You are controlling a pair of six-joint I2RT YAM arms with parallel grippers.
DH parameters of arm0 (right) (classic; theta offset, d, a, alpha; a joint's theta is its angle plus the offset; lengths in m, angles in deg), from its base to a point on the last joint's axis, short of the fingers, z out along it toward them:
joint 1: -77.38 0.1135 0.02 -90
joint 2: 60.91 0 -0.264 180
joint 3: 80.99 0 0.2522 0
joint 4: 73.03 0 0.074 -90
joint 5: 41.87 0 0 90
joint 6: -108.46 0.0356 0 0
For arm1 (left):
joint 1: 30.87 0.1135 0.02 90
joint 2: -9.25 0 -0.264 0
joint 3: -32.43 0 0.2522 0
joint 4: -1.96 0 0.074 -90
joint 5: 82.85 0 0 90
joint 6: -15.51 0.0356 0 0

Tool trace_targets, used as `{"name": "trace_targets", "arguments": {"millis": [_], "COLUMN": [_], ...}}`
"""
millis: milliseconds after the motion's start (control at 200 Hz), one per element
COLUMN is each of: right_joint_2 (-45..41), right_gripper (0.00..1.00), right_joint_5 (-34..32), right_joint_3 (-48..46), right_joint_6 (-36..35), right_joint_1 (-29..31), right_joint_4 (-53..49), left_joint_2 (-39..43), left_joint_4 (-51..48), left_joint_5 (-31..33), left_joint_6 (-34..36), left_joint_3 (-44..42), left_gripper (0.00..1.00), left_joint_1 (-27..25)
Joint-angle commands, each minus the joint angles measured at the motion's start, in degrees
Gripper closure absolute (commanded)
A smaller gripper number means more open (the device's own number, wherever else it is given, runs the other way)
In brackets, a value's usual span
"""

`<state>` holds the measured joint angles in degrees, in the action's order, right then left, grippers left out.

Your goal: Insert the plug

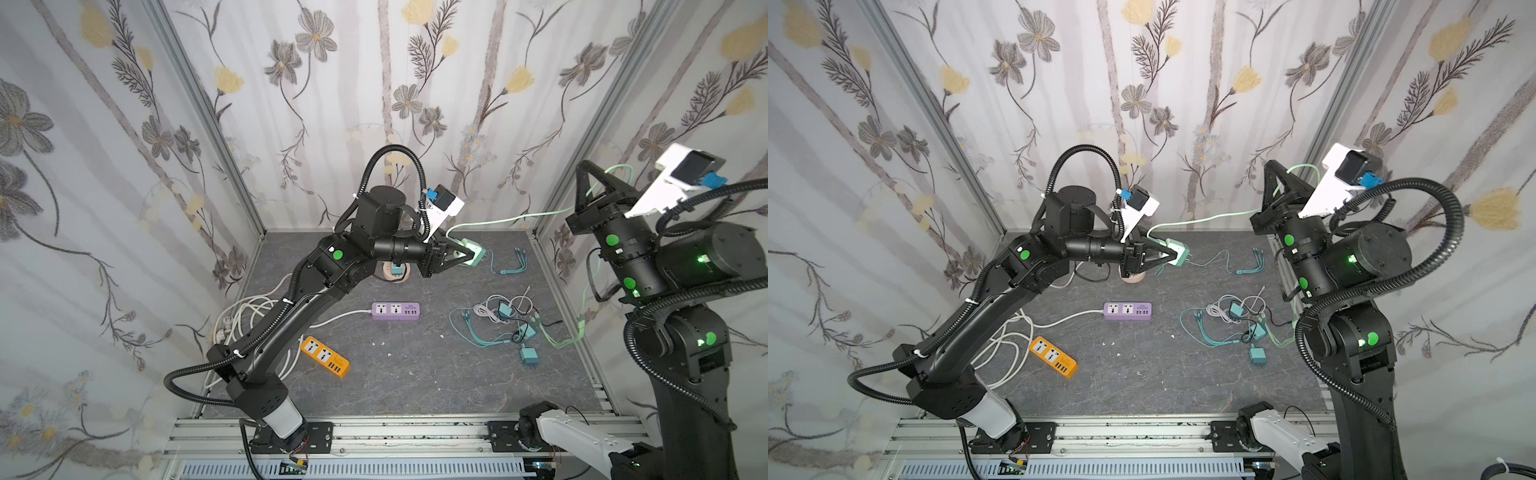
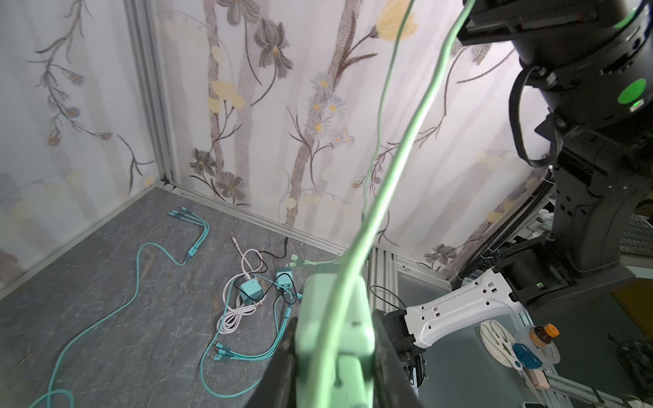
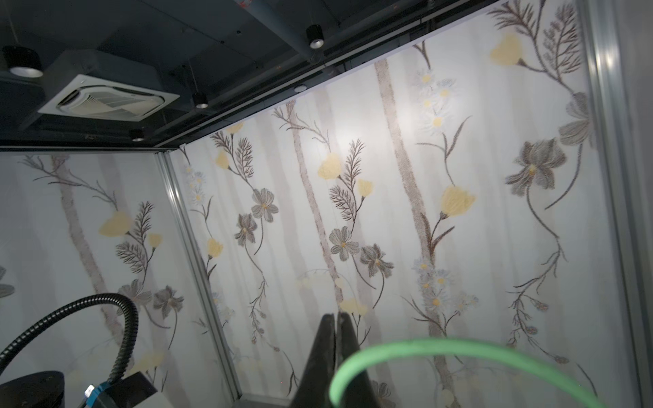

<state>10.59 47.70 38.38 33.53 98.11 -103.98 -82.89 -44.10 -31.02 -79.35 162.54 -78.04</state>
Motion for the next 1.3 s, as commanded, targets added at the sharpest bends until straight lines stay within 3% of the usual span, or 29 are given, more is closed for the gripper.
{"name": "trace_targets", "arguments": {"millis": [0, 135, 340, 445, 650, 769, 889, 1009, 1124, 1214, 1299], "right_joint_2": [4.52, 10.76, 17.78, 25.74, 46.23, 53.37, 60.83, 66.47, 70.11, 70.6, 68.58], "right_gripper": [1.0, 1.0, 1.0, 1.0, 1.0, 1.0, 1.0, 0.92, 0.84, 0.93, 1.0], "right_joint_5": [-3.03, 0.37, 6.14, 6.86, 12.88, 15.22, 17.25, 20.29, 22.51, 21.31, 20.8], "right_joint_3": [7.58, 18.03, 18.74, 25.08, 46.53, 47.31, 47.29, 47.23, 47.05, 45.89, 43.2], "right_joint_6": [-6.72, -4.92, -2.02, -1.37, 2.84, 8.62, 13.0, 10.99, 6.79, 4.98, 4.88], "right_joint_1": [4.38, 4.98, 9.52, 12.51, 19.79, 22.94, 25.06, 25.72, 25.67, 25.48, 25.01], "right_joint_4": [-3.46, -6.19, -6.31, -5.92, 3.25, 13.8, 17.76, 13.58, 2.54, -4.15, -3.81], "left_joint_2": [1.71, 2.45, 6.31, 4.98, -0.89, -4.76, -5.88, -5.53, -3.51, -2.01, -0.94], "left_joint_4": [-1.82, -5.17, -6.17, -11.6, -17.04, -19.82, -21.76, -23.56, -20.9, -17.78, -17.12], "left_joint_5": [3.37, 8.55, 19.22, 26.57, 41.07, 53.26, 62.47, 62.34, 58.86, 54.92, 51.21], "left_joint_6": [0.95, 2.34, 1.06, -1.08, 1.25, 4.9, 5.19, 0.67, -3.03, -4.86, -4.97], "left_joint_3": [0.8, 3.86, 0.95, 4.06, 20.5, 31.2, 32.37, 25.75, 11.7, 3.8, 2.37], "left_gripper": [1.0, 1.0, 1.0, 1.0, 1.0, 1.0, 1.0, 1.0, 1.0, 1.0, 1.0], "left_joint_1": [0.92, 1.97, 5.46, 9.71, 21.68, 26.18, 32.07, 40.62, 44.73, 46.41, 46.69]}}
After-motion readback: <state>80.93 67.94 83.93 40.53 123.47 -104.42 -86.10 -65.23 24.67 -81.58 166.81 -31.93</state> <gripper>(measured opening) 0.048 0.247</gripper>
